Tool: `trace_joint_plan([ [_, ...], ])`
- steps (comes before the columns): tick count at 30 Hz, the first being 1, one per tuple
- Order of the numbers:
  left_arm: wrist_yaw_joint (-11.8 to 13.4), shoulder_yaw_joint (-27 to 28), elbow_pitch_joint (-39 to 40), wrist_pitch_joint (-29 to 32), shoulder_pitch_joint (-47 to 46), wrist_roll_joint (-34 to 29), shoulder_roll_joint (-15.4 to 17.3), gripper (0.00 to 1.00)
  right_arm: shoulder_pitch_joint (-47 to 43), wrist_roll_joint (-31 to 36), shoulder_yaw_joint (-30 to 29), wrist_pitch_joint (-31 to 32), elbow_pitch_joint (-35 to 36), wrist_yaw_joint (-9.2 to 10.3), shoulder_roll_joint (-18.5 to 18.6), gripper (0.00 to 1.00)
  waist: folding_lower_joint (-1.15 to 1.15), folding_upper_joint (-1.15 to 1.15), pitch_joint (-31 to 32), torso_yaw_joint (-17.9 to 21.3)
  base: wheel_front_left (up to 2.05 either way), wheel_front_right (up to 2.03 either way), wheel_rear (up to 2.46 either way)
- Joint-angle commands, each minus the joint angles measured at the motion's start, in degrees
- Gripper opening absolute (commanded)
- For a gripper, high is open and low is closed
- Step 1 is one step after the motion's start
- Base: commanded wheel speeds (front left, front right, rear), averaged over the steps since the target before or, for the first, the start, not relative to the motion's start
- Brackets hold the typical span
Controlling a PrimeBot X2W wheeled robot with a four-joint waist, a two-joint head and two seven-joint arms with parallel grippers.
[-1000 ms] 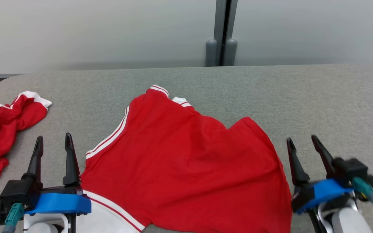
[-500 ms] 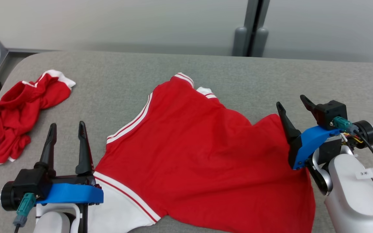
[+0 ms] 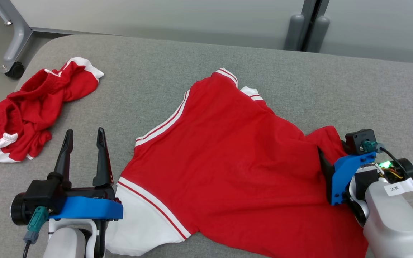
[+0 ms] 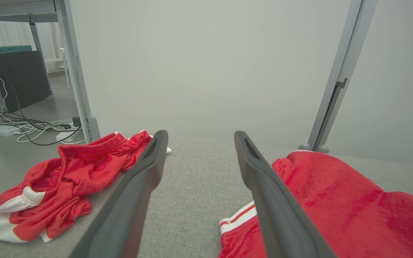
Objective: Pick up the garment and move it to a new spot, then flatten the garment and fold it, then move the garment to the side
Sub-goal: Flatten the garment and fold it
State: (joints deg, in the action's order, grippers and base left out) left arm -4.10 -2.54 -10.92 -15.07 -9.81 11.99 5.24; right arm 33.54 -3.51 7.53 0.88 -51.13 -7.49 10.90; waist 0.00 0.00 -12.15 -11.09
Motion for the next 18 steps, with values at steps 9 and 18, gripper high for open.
trace_joint_plan([
  [9,-0.88,0.75,-0.87,-0.14,-1.74,-1.03,-0.92,1.00,3.75,-3.24,2.80,-0.78,-7.26,0.00,0.17,0.00,0.00,0.00,0.10,0.07,0.00,0.00,0.00],
  [18,-1.56,0.88,-0.79,-0.14,-2.41,-1.47,-1.48,1.00,14.28,-4.21,-2.26,-5.95,-9.11,0.00,6.18,0.00,0.00,0.00,-0.32,-1.13,0.00,0.00,0.00],
])
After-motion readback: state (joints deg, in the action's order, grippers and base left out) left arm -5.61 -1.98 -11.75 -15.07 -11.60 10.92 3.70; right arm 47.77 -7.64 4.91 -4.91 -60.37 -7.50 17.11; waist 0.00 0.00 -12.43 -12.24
